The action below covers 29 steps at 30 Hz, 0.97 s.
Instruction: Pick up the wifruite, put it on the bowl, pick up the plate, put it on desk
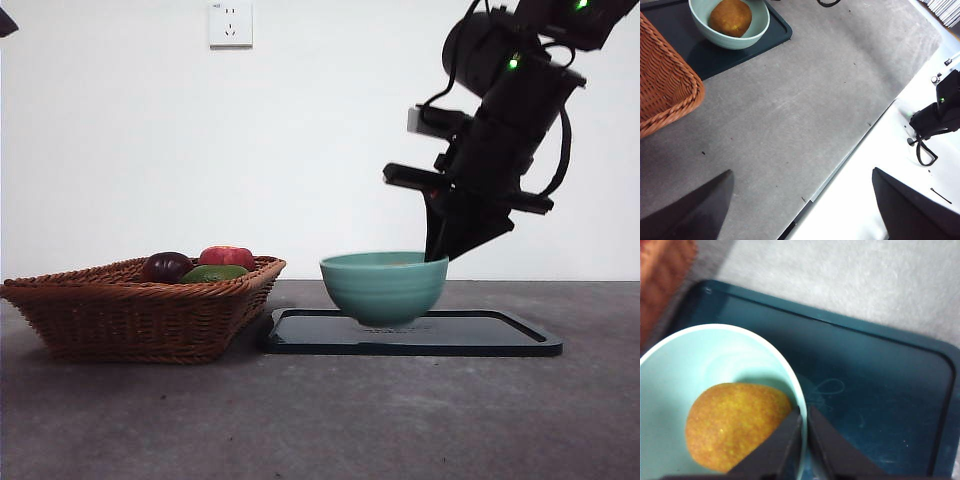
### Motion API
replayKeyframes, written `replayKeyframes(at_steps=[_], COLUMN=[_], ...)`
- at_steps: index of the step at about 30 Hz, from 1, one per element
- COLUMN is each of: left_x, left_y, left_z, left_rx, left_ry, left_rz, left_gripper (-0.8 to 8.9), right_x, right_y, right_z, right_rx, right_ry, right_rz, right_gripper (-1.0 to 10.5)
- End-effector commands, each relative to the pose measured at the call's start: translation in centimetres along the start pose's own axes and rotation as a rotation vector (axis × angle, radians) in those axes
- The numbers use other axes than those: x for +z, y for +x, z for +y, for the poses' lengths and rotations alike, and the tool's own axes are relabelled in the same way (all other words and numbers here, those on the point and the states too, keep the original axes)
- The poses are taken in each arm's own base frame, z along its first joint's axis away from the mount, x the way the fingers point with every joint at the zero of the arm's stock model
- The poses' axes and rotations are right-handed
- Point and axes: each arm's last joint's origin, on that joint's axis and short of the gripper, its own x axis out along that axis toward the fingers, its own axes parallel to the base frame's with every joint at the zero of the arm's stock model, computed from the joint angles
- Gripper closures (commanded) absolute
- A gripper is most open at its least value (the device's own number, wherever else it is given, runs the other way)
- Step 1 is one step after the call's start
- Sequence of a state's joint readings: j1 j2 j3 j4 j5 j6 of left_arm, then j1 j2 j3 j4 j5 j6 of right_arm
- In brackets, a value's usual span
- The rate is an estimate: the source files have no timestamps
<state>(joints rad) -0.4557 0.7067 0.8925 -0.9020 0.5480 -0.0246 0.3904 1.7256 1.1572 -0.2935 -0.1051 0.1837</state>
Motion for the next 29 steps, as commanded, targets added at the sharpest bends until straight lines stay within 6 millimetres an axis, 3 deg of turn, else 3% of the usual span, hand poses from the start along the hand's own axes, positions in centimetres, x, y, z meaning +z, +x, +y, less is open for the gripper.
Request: replayKeyframes(at_steps=[1,17,21,29], left_x=[0.24,0.25,0.24,0.22], left_y=[-0.06,-0.06,-0.06,-0.06], left_z=[-0.12,-0.12,-0.12,-0.11], left_rx=[-0.007,-0.007,-0.007,-0.007], left_ry=[0.015,0.015,0.015,0.014], left_rz=[-0.004,-0.005,-0.004,-0.003], left_gripper=[3.77,3.77,3.77,3.77], right_x=[0.51,0.15,0.02,0.18], right_y=[0.75,1.46,1.46,1.33], right_z=[-0.02,-0.62,-0.64,-0.65], right_rx=[0.004,-0.005,-0.009,-0.022], right_ry=[-0.01,0.0,0.001,0.004], right_rz=[-0.015,0.016,0.029,0.014], right_gripper=[9.4,9.3,8.2,8.1])
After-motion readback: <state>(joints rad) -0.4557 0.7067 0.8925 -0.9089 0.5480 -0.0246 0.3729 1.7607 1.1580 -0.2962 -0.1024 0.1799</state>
